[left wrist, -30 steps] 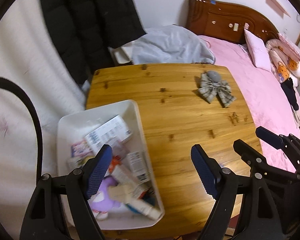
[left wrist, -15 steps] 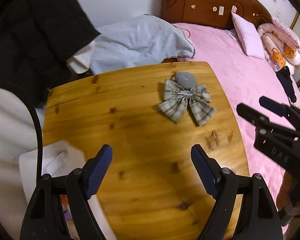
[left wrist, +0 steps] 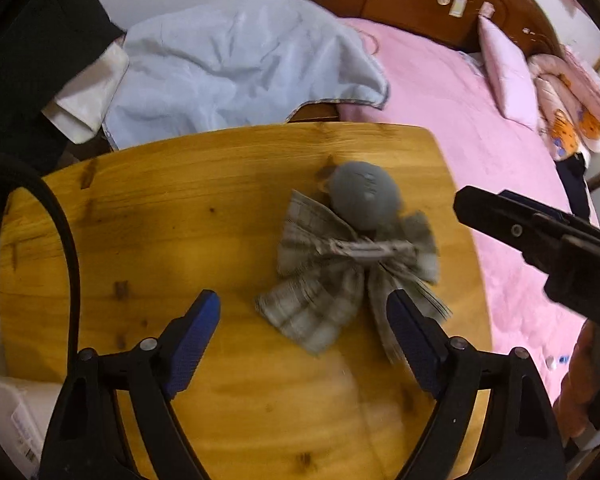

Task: Organize objects
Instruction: 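Grasp the plaid bow's clip with the left gripper while the right grasps the grey head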

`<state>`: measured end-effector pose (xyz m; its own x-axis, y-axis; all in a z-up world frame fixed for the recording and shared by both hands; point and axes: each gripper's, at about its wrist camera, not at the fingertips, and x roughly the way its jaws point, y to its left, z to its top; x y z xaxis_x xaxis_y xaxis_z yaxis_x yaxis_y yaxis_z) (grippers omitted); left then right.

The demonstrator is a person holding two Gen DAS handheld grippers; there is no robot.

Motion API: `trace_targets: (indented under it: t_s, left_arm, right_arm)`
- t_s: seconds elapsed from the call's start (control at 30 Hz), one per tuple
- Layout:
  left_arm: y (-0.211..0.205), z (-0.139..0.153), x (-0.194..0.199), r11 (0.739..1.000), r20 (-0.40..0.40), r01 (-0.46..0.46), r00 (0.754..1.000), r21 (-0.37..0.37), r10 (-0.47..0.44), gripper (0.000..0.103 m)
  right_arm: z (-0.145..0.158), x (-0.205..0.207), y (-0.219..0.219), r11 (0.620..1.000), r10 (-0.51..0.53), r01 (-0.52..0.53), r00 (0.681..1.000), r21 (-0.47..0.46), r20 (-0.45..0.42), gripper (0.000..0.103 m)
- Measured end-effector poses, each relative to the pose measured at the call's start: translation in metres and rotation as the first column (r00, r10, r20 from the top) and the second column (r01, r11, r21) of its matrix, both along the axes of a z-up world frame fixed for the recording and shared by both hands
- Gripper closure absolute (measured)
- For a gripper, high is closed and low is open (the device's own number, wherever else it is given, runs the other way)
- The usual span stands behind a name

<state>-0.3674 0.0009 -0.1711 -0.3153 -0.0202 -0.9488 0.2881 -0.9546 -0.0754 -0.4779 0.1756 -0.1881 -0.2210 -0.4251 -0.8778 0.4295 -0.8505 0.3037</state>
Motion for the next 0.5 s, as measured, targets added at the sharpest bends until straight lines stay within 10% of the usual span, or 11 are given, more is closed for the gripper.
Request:
trace_targets:
  t_s: [0.5]
  left_arm:
    - [-0.01,-0.049,-0.028,0.969,0.024,-0.045,0.999,0.241,0.041,0.012]
  right_arm:
    - [-0.067,-0.043,-0.033,0.998,0.061,-0.06,0.984,-0.011,0.17,0.035]
